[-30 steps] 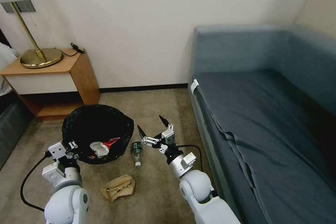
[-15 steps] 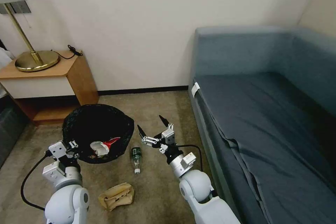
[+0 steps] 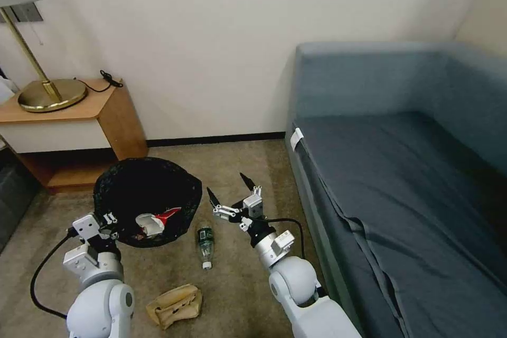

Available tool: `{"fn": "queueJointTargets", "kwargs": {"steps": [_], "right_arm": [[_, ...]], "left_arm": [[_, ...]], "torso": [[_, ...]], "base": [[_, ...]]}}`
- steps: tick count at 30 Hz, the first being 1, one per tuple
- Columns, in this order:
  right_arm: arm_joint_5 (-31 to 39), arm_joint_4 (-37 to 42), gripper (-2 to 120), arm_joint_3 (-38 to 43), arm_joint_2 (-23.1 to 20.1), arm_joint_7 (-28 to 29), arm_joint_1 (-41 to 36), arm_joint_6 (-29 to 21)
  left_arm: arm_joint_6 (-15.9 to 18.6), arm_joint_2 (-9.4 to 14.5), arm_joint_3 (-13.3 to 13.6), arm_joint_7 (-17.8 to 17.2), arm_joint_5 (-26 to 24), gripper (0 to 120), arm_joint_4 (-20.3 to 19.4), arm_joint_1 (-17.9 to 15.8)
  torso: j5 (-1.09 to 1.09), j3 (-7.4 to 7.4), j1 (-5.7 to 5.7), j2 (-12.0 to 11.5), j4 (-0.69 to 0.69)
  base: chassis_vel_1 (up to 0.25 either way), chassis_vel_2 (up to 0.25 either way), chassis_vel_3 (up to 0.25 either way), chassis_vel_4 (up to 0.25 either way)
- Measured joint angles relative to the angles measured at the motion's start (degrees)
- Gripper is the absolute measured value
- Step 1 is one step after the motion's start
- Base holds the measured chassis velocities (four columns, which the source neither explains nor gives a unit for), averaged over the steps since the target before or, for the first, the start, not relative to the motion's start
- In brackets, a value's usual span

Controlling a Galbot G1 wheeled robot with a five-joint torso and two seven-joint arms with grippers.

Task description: Pick up the trash bin, then pick up the garbage on the floor and place it into the trash bin.

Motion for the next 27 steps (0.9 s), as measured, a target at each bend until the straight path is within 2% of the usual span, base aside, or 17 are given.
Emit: {"fn": "queueJointTargets", "kwargs": {"steps": [27], "right_arm": [[-0.6, -0.2, 100, -0.7, -0.1, 0.5, 0.6, 0.1]], "left_arm": [[0.0, 0.0, -0.3, 0.0, -0.3, 3, -0.1, -0.2]], "torso": [[0.0, 0.0, 0.0, 0.0, 0.0]], "base": [[0.0, 0.0, 0.0, 0.0]]}}
